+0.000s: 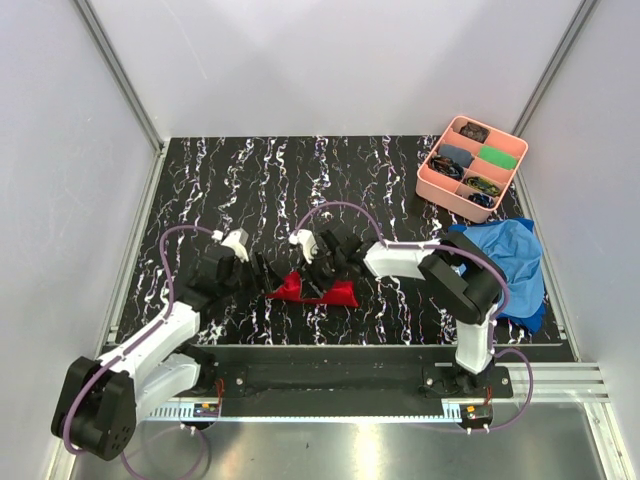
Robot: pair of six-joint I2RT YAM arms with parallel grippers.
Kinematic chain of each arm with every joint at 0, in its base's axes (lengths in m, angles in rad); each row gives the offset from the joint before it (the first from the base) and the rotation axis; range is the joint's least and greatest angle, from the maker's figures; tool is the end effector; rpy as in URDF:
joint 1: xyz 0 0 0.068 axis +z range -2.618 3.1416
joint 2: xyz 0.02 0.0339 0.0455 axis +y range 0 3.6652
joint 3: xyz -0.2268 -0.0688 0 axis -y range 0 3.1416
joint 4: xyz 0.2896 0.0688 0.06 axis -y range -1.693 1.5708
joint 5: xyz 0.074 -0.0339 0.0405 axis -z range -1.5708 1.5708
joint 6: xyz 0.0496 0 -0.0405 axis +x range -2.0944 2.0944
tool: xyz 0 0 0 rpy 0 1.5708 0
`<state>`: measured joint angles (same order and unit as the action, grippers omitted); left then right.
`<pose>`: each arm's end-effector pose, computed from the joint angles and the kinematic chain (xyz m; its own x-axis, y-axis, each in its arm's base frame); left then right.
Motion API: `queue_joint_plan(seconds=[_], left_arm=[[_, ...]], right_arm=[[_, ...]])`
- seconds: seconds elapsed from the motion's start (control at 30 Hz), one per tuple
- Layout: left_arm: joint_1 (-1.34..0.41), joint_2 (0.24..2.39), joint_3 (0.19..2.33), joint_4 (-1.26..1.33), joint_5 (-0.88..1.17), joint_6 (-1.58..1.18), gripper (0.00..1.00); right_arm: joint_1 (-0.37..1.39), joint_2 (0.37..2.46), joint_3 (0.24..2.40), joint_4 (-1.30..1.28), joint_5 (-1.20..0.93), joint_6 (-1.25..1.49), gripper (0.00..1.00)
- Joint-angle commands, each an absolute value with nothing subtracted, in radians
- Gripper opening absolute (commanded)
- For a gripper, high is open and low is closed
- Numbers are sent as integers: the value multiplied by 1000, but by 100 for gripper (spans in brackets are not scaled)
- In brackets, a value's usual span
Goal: Fold the napkin, place the utensils inside, and roll it up
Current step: Roll the napkin at the center of the board.
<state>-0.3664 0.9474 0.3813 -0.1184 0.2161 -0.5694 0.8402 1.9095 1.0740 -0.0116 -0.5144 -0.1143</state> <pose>0.2381 -0.1027 0.1155 -0.7695 -0.2688 -0.5794 0.1071 0.8400 -0.5319 0.2566 0.3229 0.0651 -0.3981 -0.5931 -0.6999 -0.9172 0.2725 0.2908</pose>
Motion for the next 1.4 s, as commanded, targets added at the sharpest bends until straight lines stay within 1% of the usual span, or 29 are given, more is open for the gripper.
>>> queue_joint_plan(seconds=[0.0,0.2,0.33,0.43,0.47,0.53,0.57,0.6,0.67,0.7,0.73,0.77,0.93,1.0,1.1,1.23,1.33,1.37], left_arm=[[-367,943,348,-71,186,-572,79],[-367,968,324,-2,187,-594,77],[-367,985,302,73,202,-598,70],[-367,1018,296,90,212,-595,61],[-367,1026,296,95,215,-595,54],[-367,1049,295,92,216,-600,46],[-367,1055,296,91,216,-598,38],[-367,1071,296,89,218,-597,34],[-367,1086,307,75,213,-598,26],[-367,1100,313,68,207,-597,20],[-367,1107,327,52,203,-597,17],[-367,1114,334,43,198,-595,16],[-367,1161,397,-23,213,-574,15],[-367,1184,414,-49,219,-560,15],[-367,1213,443,-67,238,-557,16],[-367,1233,459,-81,253,-558,17],[-368,1238,469,-97,258,-555,18],[-367,1238,474,-101,256,-554,18]], right_arm=[[810,2009,1069,-101,-659,-54,49],[788,2046,1074,-98,-696,-20,49],[776,2057,1074,-95,-703,-14,49],[772,2060,1078,-94,-703,-11,49],[772,2057,1078,-94,-698,-9,50],[770,2054,1081,-94,-693,-8,52],[770,2048,1083,-94,-690,-8,55],[769,2045,1085,-97,-689,-6,57],[770,2028,1089,-98,-681,-6,65],[770,2019,1091,-103,-677,-6,66],[769,2008,1094,-109,-669,-6,68],[770,1984,1097,-115,-648,-6,70],[770,1876,1106,-175,-559,-14,74],[770,1803,1098,-178,-517,-21,79],[781,1692,1071,-178,-439,-37,81],[850,1576,1025,-198,-249,-78,82],[908,1537,993,-206,-119,-110,83],[957,1537,986,-206,-85,-127,84]])
